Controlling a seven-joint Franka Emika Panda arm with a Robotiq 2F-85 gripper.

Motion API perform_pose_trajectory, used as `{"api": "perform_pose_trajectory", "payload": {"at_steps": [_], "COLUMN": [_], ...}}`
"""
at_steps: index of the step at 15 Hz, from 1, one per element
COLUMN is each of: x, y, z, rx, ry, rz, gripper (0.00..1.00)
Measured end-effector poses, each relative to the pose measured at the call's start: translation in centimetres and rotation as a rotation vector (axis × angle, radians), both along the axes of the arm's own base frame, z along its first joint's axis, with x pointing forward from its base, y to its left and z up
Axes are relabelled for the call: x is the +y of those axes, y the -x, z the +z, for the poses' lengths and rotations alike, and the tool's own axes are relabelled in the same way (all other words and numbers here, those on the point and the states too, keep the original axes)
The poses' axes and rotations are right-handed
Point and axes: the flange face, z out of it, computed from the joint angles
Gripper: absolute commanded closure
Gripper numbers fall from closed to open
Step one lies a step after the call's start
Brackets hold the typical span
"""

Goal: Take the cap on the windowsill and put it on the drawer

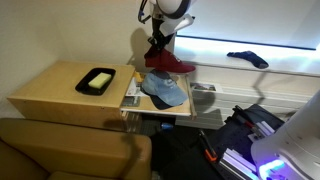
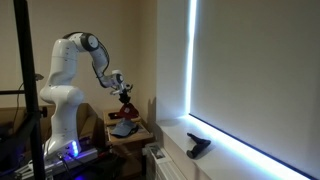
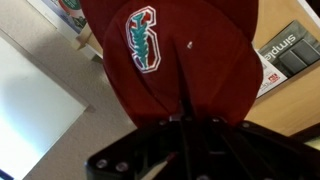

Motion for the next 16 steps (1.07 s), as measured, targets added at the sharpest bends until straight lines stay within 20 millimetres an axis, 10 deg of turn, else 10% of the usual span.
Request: {"api": "perform_pose_trajectory", "payload": {"at_steps": [16], "x": [3.4], "y": [1.9], "z": [-7.0], "rx": [0.116], "ry": [0.077], "rz": [0.135], "gripper": [0.99]}}
